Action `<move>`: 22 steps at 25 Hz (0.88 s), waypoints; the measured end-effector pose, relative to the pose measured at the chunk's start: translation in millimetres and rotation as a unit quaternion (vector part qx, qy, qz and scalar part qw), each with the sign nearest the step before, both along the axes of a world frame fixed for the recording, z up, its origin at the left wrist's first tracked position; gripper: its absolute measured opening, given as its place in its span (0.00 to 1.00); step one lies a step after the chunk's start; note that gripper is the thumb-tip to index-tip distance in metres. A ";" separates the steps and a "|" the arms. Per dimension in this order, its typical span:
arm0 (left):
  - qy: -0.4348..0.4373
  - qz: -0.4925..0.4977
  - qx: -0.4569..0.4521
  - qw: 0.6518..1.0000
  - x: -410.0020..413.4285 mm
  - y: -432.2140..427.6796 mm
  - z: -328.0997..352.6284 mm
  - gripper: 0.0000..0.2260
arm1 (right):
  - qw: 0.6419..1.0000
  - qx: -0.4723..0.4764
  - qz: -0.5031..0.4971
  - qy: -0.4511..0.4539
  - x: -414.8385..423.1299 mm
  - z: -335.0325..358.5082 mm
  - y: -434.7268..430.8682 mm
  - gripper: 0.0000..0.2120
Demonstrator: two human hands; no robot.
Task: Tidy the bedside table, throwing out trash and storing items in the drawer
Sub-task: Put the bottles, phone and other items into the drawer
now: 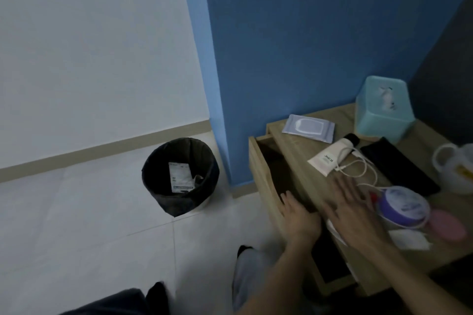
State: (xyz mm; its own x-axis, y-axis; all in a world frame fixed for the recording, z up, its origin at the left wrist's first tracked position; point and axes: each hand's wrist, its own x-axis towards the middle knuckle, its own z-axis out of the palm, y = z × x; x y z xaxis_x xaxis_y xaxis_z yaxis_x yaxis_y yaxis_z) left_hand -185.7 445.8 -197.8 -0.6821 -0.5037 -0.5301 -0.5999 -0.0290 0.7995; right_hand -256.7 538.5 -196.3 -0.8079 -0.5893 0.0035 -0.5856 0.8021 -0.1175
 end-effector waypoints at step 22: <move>-0.003 -0.042 -0.025 0.999 27.9 -4.9 -36.5 0.39 | 0.997 -0.078 0.026 0.008 17.3 -16.3 12.3 0.20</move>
State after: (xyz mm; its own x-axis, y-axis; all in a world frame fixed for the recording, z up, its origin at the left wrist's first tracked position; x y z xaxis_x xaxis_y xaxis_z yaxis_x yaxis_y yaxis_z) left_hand -157.8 441.0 -234.3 -0.7204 -0.4712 -0.5089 -0.6028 0.0623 0.7955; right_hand -239.4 550.8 -212.6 -0.7759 -0.6210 0.1110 -0.6280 0.7438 -0.2288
